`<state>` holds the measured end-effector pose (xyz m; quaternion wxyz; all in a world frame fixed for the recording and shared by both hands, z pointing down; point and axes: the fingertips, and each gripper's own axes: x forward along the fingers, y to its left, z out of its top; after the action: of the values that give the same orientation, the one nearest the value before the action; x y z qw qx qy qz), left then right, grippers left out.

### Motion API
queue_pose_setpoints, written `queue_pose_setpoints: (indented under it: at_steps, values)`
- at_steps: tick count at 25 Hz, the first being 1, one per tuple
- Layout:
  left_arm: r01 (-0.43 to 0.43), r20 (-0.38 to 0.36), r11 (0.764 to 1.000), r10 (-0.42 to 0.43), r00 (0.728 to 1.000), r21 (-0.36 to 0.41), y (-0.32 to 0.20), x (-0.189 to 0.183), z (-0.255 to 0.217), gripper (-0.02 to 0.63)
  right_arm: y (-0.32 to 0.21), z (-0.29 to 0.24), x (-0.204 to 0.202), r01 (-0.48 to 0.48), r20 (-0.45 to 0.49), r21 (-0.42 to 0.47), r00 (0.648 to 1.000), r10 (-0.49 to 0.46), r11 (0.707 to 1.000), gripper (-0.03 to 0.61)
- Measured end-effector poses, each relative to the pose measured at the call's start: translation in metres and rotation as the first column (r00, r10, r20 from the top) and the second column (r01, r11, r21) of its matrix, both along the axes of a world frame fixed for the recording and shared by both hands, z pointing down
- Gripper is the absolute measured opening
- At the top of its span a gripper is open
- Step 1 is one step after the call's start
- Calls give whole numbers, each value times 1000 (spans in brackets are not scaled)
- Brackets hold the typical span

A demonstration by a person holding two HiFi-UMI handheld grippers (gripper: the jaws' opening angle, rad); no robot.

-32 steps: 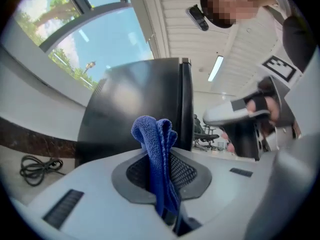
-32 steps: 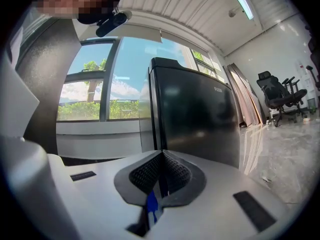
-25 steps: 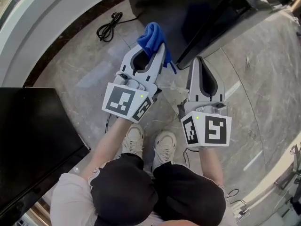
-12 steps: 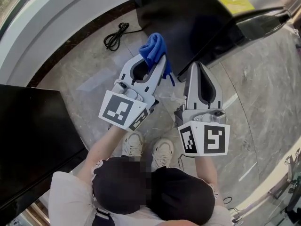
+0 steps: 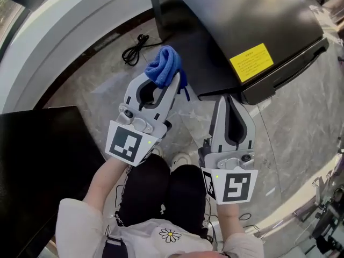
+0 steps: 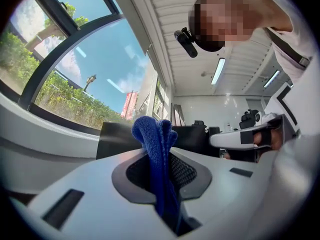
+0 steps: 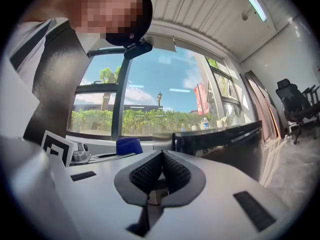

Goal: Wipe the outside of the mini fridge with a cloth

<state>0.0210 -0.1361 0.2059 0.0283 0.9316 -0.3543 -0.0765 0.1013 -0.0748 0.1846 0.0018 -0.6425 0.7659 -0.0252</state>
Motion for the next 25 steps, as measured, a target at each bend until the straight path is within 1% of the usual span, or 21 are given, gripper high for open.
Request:
queue_pose_setpoints:
  at_steps: [3,6,8,12,14,16,18,20,21,23,24,25]
  values:
    - [39,-10,999,-39,999,-25,-13,1,-77,57,-17,-59,-5,-1,46,-67,999,4,998,11]
    - [78,29,994,-76,997,-73,-13,7,-180,57,-30,-151,5,-16,74,-127,997,26,992,11]
    - [108,56,989,-102,993,-102,-10,14,-271,57,-37,-240,16,-16,93,-147,995,30,989,11]
    - [151,107,982,-139,985,-117,-3,21,-463,57,-41,-443,34,-25,133,-135,990,43,991,11]
    - [164,106,979,-152,983,-122,-6,24,-538,57,-46,-524,37,-38,165,-128,985,59,991,11]
    - [183,104,976,-171,980,-120,-7,28,-598,57,-49,-587,36,-30,228,-125,972,58,992,11]
    - [188,112,976,-176,978,-108,0,29,-641,57,-43,-628,31,-10,266,-120,963,42,993,11]
    - [165,125,983,-153,980,-87,10,27,-665,57,-36,-645,27,-7,238,-113,971,34,994,11]
    - [153,139,986,-143,980,-70,14,25,-672,57,-34,-648,26,-9,227,-113,973,35,994,11]
    - [154,166,987,-145,975,-42,20,13,-676,57,-34,-654,20,-8,241,-111,970,34,994,11]
    - [163,174,986,-155,973,-33,21,6,-676,57,-34,-657,17,-9,232,-104,972,33,995,11]
    - [172,179,985,-164,970,-26,22,1,-674,57,-32,-661,14,-15,197,-93,980,33,996,11]
